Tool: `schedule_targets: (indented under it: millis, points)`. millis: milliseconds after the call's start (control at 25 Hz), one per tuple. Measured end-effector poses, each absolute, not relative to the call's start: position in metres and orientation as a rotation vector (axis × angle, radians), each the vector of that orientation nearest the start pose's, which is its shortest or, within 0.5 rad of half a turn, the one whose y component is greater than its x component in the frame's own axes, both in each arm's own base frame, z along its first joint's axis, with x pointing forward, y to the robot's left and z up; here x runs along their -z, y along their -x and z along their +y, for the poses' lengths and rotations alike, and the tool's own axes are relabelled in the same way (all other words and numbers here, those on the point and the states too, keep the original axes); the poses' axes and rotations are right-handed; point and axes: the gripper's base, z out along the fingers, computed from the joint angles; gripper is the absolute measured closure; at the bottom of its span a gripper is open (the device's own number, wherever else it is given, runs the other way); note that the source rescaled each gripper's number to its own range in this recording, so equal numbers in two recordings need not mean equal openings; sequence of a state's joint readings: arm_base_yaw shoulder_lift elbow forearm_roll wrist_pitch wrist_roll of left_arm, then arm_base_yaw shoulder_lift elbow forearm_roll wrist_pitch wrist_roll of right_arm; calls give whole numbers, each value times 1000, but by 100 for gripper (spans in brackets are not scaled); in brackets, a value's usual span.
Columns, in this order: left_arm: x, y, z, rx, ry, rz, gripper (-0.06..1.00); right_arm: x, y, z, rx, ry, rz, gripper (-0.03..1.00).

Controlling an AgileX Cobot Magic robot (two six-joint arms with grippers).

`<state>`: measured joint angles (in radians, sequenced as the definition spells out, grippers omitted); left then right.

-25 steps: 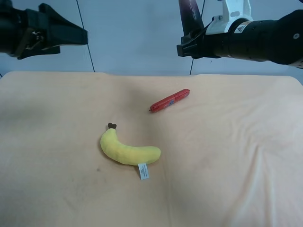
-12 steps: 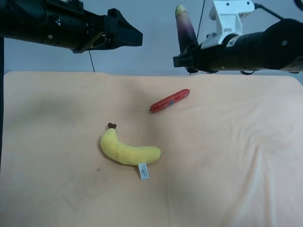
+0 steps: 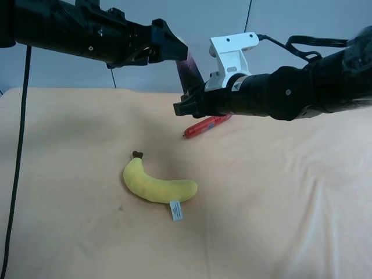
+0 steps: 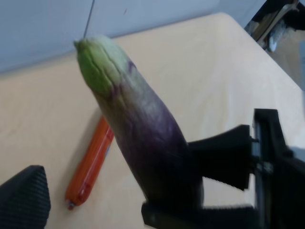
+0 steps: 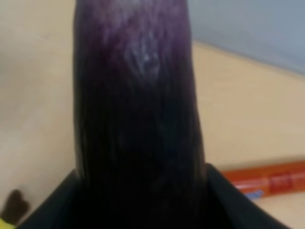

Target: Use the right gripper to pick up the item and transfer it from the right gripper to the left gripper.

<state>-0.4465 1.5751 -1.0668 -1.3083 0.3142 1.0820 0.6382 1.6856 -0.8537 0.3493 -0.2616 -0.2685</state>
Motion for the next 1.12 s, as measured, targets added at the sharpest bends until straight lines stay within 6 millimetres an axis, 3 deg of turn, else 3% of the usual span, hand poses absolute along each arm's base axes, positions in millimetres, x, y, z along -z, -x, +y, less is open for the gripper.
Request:
schedule_targets:
  millis: [320, 880, 1120]
  points:
    - [-265, -317, -183, 748, -397, 2101, -3, -204, -281, 210, -372, 530, 1999, 96]
    - [-254, -331, -201, 835, -450, 2044, -3, -203, -277, 215, -397, 526, 2002, 96]
    - [-260, -341, -208, 854, -462, 2013, -3, -205, -278, 215, -396, 518, 1985, 96]
